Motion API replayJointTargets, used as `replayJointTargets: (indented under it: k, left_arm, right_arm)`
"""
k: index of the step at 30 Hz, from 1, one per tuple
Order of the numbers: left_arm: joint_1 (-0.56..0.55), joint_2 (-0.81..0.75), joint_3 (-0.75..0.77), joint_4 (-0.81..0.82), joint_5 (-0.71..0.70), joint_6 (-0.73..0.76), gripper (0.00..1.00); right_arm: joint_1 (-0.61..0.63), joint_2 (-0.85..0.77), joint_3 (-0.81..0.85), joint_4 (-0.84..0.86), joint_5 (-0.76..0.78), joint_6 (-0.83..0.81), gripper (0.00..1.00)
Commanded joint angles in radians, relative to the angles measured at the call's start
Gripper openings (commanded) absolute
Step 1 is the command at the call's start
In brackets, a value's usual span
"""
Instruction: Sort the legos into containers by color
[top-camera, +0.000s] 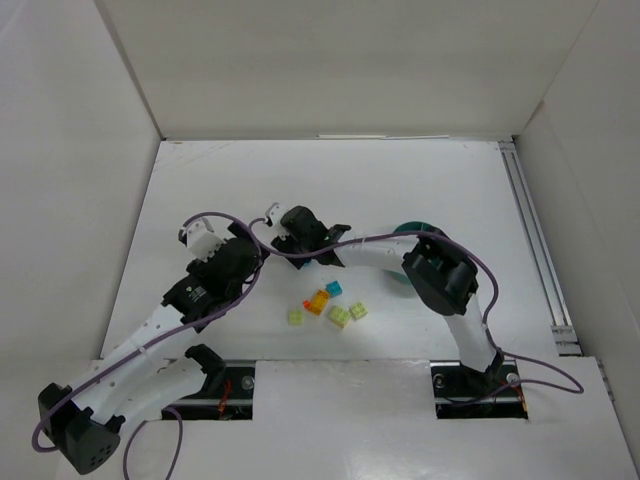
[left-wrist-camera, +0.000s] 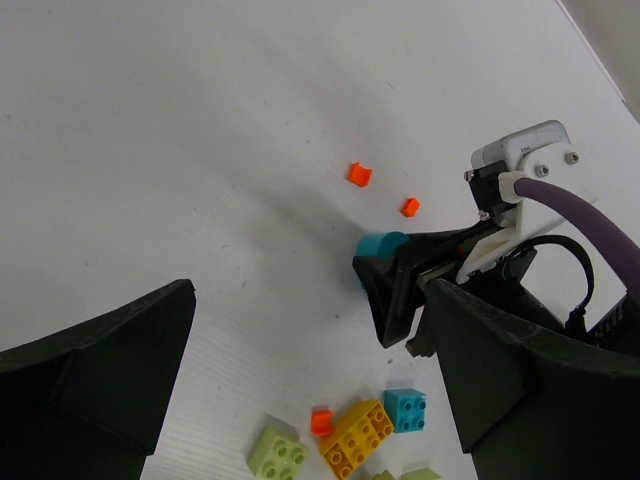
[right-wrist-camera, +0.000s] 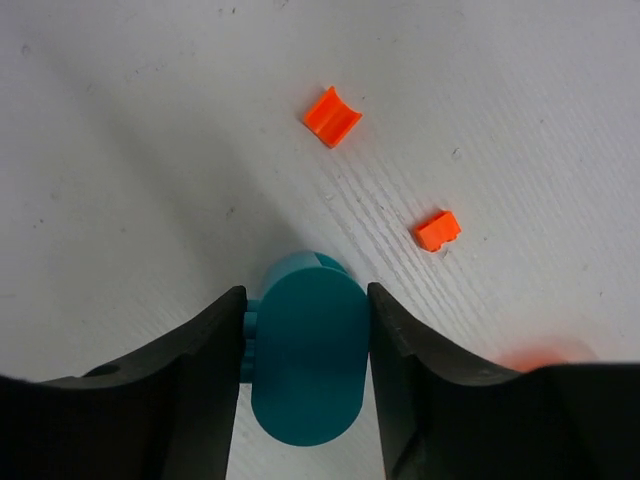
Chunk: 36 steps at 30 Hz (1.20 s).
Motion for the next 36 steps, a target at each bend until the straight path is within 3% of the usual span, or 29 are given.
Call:
replayJointTargets:
  k: [1, 3, 11, 21, 25, 36]
  left_arm:
    - [0.002, -0.003, 0.009, 0.017, -0.008, 0.009, 1.00]
    - [0.002, -0.003, 0.009, 0.017, -0.008, 0.009, 1.00]
    - [0.002, -0.003, -0.001, 0.075, 0.045, 0.070, 1.00]
    - [0.002, 0.123, 0.009, 0.268, 0.272, 0.297, 1.00]
    - [0.002, 0.196, 0.018, 0.288, 0.296, 0.335, 1.00]
    - [0.002, 0.301, 0.058, 0.371, 0.365, 0.392, 1.00]
  right_arm:
    - [0.011, -0.003, 0.049, -0.014, 0.004, 0.008, 0.43]
    - [0.011, -0.014, 0.040, -0.014, 0.004, 0.008, 0.35]
    - [0.011, -0.152, -0.070, 0.105, -0.010, -0.062, 0.26]
    - [-0.107, -0.633, -0.414, 0.267, 0.140, -0.107, 0.26]
    - [-0.179, -0.915, -0.648, 0.311, 0.205, -0.096, 0.26]
    - [-0.297, -1.461, -1.038, 0.230, 0.266, 0.032, 0.29]
